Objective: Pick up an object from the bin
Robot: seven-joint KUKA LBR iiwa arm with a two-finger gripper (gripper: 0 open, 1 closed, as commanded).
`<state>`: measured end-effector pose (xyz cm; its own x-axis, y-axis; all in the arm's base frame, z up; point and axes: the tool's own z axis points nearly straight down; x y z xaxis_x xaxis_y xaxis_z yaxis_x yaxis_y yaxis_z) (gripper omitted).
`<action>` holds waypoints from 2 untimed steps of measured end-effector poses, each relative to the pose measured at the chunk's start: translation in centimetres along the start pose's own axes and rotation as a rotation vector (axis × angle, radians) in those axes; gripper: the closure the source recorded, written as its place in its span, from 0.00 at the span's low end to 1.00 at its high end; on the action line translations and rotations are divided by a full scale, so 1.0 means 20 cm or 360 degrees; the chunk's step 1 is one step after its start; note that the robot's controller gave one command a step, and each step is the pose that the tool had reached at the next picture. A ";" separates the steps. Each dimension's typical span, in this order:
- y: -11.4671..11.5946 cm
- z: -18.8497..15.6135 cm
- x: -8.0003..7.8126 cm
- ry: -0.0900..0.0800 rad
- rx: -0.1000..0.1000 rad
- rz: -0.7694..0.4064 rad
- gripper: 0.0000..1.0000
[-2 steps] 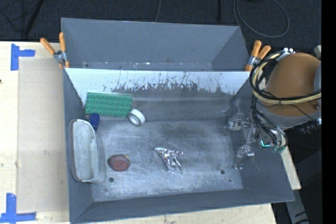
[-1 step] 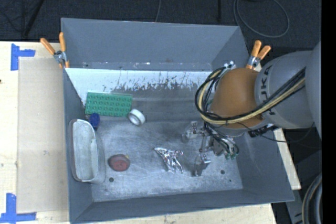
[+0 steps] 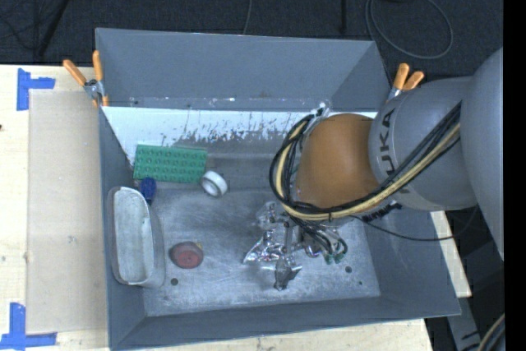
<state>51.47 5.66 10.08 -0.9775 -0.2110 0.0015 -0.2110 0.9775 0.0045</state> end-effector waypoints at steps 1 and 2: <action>-0.04 -0.03 0.12 0.0005 0.0005 0.0062 0.00; -0.01 0.15 0.07 -0.0005 0.0005 0.0314 0.00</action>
Offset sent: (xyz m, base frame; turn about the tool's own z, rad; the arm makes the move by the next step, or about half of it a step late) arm -0.0205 -0.0144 0.0075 0.0408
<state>50.07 5.21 7.10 -0.9999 -0.0152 -0.0013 -0.0152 0.9999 0.0013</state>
